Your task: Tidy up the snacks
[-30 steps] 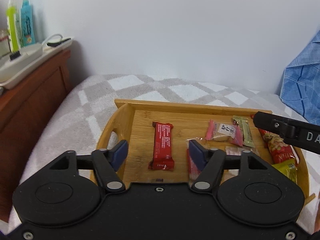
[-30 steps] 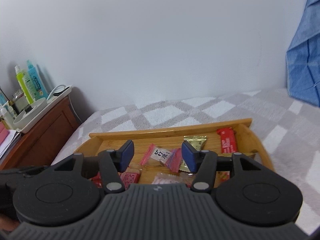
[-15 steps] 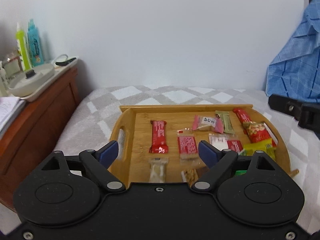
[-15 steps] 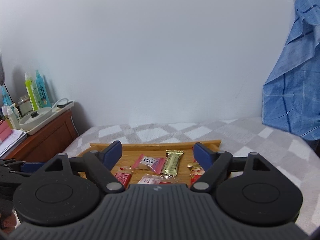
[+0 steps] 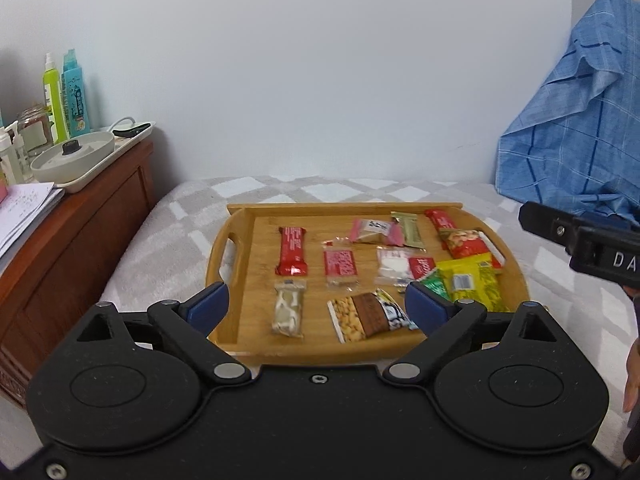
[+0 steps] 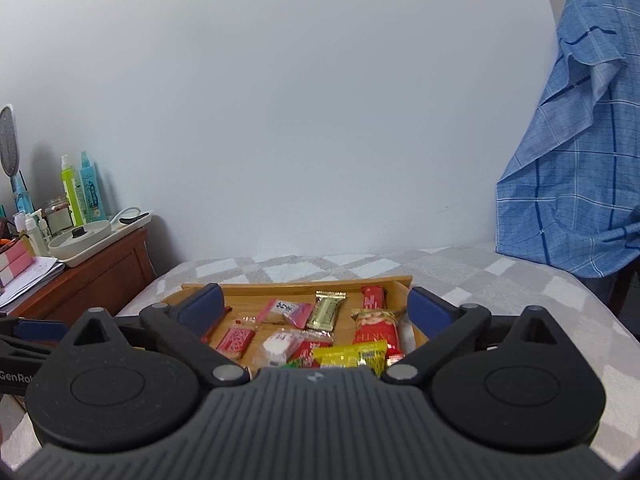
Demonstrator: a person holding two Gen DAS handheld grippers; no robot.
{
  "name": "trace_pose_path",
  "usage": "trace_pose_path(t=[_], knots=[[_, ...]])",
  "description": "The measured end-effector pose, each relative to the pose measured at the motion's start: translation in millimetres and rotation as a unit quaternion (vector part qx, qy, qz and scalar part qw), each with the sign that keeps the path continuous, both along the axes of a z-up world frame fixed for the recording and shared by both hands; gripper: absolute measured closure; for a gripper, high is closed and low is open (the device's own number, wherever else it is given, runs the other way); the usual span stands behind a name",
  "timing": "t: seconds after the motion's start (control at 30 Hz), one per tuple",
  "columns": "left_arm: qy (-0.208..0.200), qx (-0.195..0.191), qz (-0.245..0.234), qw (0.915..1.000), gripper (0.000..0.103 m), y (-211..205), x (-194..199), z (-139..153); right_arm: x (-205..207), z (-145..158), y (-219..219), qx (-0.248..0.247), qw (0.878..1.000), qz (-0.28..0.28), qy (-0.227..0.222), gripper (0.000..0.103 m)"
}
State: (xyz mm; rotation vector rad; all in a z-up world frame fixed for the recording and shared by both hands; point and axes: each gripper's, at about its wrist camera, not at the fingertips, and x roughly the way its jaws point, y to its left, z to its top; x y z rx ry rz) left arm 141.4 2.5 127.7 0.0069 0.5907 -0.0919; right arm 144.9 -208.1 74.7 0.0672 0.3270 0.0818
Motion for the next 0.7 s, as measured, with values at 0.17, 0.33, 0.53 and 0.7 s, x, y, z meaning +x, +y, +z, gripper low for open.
trace_pose_path(t=[0.17,0.33,0.53,0.7], knots=[[-0.004,0.004,-0.004,1.0000,0.007,-7,-22,-10,-22,-8,1,-0.003,1.000,0.004,0.001,0.000],[-0.001,0.004,0.001,1.0000,0.007,-8,-35,-17,-39,-18,5,-0.017,1.000,0.004,0.001,0.000],[0.003,0.010,0.006,0.9999,0.006,-10,-44,-26,-53,-32,5,-0.025,1.000,-0.004,0.006,0.000],[0.012,0.013,0.008,0.9998,0.006,-11,-48,-40,-61,-48,2,-0.020,1.000,-0.015,0.018,0.000]])
